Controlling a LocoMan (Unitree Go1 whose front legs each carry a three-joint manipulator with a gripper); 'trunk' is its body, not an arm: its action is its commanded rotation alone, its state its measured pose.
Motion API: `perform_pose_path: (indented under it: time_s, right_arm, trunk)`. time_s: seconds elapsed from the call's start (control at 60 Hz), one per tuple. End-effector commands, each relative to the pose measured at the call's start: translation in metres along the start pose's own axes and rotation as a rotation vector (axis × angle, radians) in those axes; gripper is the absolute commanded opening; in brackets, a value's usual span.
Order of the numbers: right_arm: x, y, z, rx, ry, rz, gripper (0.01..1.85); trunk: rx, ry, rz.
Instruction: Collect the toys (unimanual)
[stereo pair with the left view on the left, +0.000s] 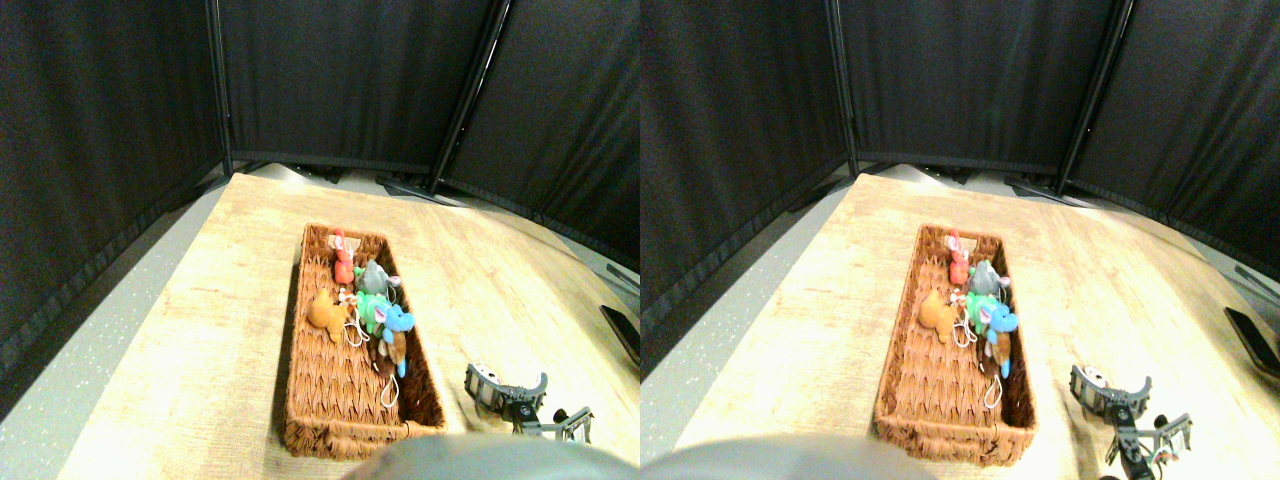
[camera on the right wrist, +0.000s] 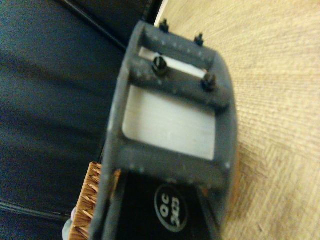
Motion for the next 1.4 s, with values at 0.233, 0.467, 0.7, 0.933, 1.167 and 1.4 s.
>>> perform_pose_path:
  time_s: [0.233, 0.467, 0.7, 0.933, 1.167, 1.4]
  right_arm:
    - [0.016, -0.015, 0.003, 0.008, -0.062, -0.062, 1.03]
    - [0.022, -0.022, 0.004, 0.046, -0.096, -0.107, 0.99]
    - [0.024, -0.012, -0.004, -0.004, -0.233, -0.099, 0.11]
    - [0.028, 0.005, -0.007, 0.036, -0.196, -0.031, 0.08]
    - [0.029, 0.032, -0.020, -0.003, -0.076, 0.040, 0.06]
    - [0.033, 0.079, -0.049, -0.119, 0.110, 0.116, 0.07]
  trunk:
    - [-0.014, 0.024, 0.013]
    - [-0.017, 0.023, 0.015]
    - [-0.019, 0.023, 0.017]
    - [-0.025, 0.015, 0.018]
    - [-0.043, 0.002, 0.025]
    - [-0.074, -0.020, 0.044]
